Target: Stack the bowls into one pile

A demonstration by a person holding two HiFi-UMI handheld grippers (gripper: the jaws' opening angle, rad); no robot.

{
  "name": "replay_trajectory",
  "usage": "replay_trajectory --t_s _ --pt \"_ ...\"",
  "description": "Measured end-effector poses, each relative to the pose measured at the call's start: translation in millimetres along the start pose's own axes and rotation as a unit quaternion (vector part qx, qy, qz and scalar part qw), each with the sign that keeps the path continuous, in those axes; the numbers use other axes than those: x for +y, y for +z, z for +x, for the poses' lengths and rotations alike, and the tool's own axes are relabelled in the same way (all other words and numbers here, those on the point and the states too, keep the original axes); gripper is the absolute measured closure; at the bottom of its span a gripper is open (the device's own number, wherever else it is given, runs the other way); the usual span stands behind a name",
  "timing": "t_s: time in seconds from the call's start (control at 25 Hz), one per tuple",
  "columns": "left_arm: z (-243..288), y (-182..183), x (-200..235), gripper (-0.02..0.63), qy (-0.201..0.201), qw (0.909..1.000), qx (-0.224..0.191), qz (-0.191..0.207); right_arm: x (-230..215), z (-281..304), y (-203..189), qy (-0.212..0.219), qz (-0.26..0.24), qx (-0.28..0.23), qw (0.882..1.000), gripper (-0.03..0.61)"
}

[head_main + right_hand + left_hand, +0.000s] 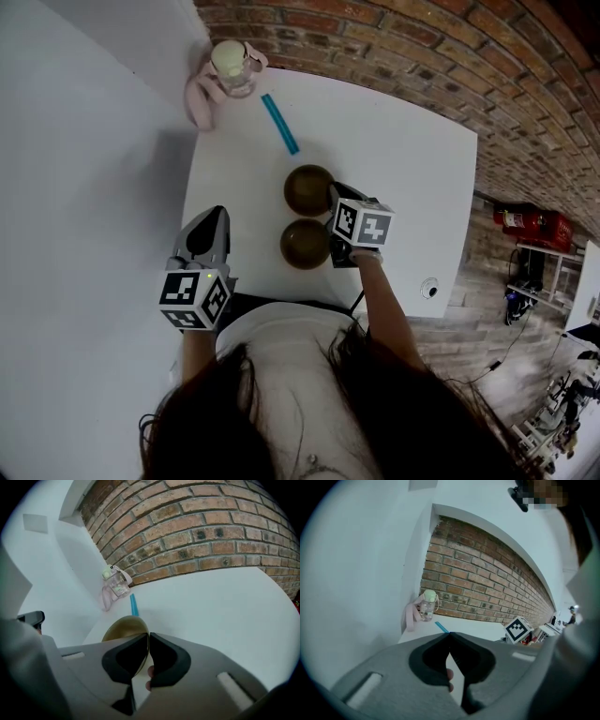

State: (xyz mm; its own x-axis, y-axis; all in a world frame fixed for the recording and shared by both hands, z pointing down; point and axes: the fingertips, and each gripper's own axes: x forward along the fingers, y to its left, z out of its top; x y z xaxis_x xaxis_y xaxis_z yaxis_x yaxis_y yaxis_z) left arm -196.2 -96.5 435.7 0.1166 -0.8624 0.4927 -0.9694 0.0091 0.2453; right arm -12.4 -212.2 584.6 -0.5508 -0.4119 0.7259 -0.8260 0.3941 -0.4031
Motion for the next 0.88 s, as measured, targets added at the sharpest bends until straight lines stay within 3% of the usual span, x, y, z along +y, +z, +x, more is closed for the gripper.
replay_trajectory --t_s 0.88 --pt "-22 4 -16 0.611 -0.016 0.9994 -0.027 0.012 10 -37 5 0.004 0.017 -0.037 0.999 0.557"
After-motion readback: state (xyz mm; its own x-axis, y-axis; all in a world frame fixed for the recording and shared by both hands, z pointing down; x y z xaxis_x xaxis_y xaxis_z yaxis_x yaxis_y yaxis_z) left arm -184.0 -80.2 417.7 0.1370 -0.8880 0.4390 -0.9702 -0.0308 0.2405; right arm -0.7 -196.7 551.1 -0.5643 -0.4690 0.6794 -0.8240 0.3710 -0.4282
